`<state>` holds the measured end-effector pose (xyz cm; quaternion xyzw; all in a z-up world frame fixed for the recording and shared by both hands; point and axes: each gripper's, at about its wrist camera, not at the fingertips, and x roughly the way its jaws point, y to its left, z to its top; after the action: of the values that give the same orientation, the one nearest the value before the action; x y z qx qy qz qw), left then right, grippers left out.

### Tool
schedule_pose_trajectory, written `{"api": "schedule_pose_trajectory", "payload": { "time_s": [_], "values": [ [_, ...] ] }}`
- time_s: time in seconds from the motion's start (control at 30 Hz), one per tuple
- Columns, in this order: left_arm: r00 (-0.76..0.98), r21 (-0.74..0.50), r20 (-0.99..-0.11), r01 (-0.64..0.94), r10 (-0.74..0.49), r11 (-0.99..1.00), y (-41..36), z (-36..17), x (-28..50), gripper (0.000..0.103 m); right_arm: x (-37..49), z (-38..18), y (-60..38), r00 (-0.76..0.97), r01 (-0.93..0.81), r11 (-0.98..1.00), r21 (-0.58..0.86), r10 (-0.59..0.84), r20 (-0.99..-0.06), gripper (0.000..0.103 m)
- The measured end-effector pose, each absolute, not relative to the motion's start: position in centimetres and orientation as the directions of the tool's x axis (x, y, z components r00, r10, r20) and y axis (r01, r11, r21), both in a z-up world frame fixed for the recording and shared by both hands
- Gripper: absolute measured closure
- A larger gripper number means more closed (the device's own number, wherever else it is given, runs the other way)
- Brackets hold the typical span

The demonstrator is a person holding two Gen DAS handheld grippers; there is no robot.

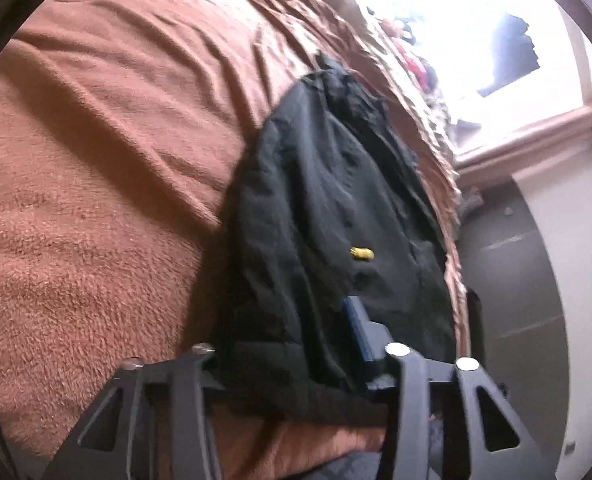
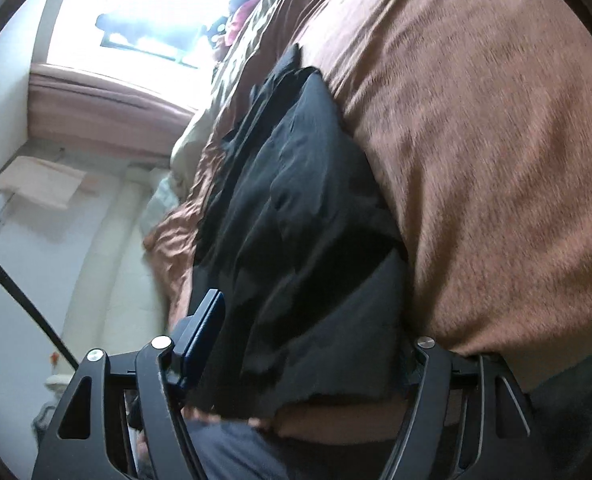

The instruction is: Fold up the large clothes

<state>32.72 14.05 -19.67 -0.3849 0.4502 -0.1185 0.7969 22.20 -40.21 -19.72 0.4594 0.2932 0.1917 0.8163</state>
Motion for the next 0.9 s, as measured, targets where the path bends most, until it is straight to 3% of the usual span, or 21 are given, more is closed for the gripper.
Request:
{"api": "schedule_pose_trajectory", "payload": {
  "time_s": [0.03,0.07,0.13,0.17,0.57,0.9],
  "values": [
    [0.569,-0.712,-0.636,-0.173,-0.521,0.681,14.1,-19.8,32.8,0.083,22.4,-19.6,-40.0,0.758,-0.019,0.518,0.855,0.565,-0.325,0.061],
    [0.576,-0.705,-0.643,-0.189,-0.504,0.684,14.2,-19.8,32.7,0.089,22.8,-19.6,-39.7,0.758,0.009,0.525,0.851,0.551,-0.348,0.078],
    [0.605,-0.713,-0.630,-0.202,-0.487,0.671,14.6,-19.4,32.4,0.096,23.3,-19.8,-39.6,0.757,0.051,0.509,0.859,0.541,-0.366,0.098],
    [0.620,-0.724,-0.616,-0.202,-0.487,0.659,14.9,-19.1,32.1,0.098,23.4,-19.8,-39.6,0.761,0.060,0.498,0.865,0.538,-0.363,0.101],
    [0.717,-0.770,-0.482,-0.072,-0.504,0.634,15.6,-10.3,28.8,0.101,19.4,-11.3,-37.8,0.821,-0.123,0.511,0.850,0.534,-0.202,0.103],
    [0.771,-0.801,-0.391,-0.015,-0.503,0.599,16.5,-5.2,22.9,0.101,13.4,-8.1,-39.1,0.822,-0.213,0.542,0.813,0.550,-0.151,0.103]
  ]
}}
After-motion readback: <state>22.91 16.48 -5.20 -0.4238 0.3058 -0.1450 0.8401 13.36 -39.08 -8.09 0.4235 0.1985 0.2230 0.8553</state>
